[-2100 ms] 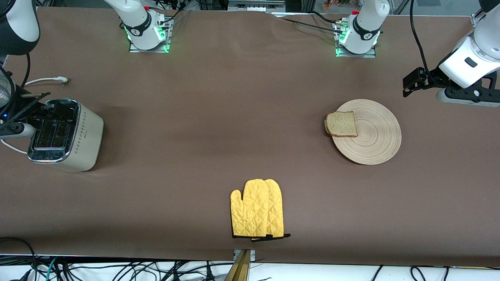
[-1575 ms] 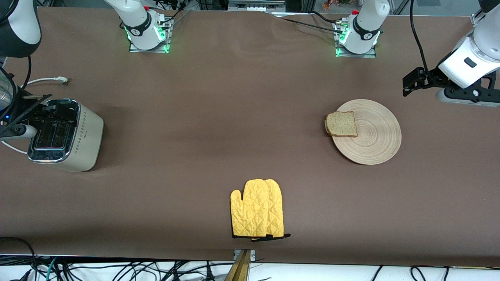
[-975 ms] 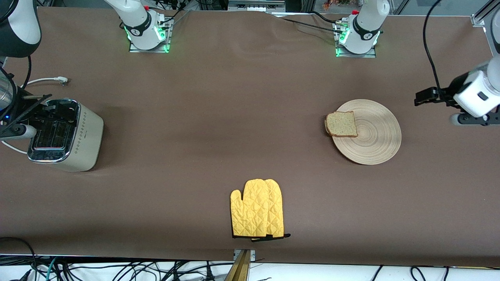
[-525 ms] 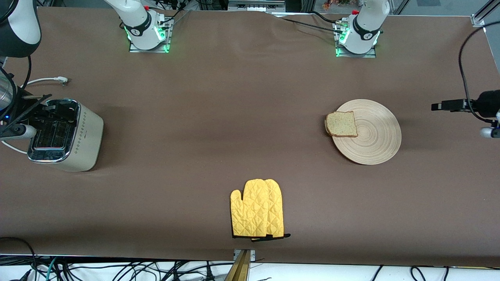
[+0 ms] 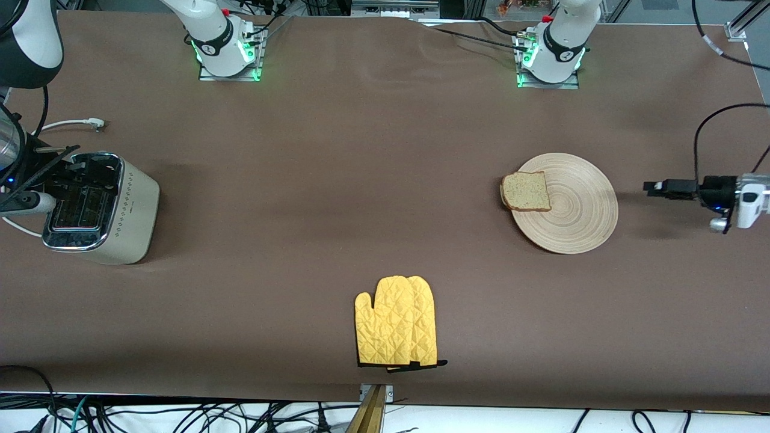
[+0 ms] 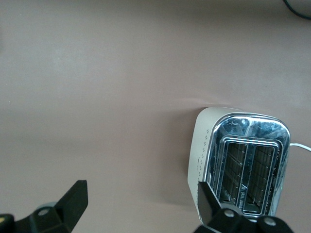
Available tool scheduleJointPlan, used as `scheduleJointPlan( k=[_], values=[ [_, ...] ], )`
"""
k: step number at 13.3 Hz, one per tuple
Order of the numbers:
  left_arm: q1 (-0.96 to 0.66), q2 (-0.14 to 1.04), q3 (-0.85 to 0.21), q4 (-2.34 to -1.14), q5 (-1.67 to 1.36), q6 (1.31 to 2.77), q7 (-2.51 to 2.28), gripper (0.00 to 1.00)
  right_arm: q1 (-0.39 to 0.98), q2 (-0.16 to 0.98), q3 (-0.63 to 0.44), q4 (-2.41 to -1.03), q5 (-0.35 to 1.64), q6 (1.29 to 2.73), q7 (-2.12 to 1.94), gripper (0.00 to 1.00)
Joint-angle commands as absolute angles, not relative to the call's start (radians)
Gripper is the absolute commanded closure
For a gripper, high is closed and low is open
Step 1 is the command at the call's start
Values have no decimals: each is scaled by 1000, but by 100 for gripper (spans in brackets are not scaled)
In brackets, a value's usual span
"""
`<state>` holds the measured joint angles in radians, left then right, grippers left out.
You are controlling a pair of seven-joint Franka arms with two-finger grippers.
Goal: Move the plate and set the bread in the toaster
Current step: 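Close the left gripper on the wooden plate's rim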
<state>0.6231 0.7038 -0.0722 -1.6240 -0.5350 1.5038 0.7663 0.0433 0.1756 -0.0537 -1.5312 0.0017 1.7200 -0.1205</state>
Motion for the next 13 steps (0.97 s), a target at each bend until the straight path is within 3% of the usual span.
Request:
scheduleJointPlan(
  k=[1,3,7,8,10,13],
  values=[
    [626,784,-81,-1598,-597,1540,900,2,41,176,-51,-1523,-8,1721,-106,0],
    [618,796,-81,-1603,-600,1595,972,9,41,176,-51,-1523,-8,1720,-106,0],
    [609,844,-86,-1601,-629,1618,1092,72,41,176,-51,-1523,-8,1720,-106,0],
    [609,842,-86,-1603,-624,1618,1094,82,41,176,-51,-1523,-8,1720,-104,0],
    [609,870,-86,-1606,-626,1615,1107,97,41,176,-51,-1523,-8,1720,-104,0],
    [611,882,-86,-1601,-634,1611,1112,100,41,176,-51,-1523,-6,1720,-104,0]
  ],
)
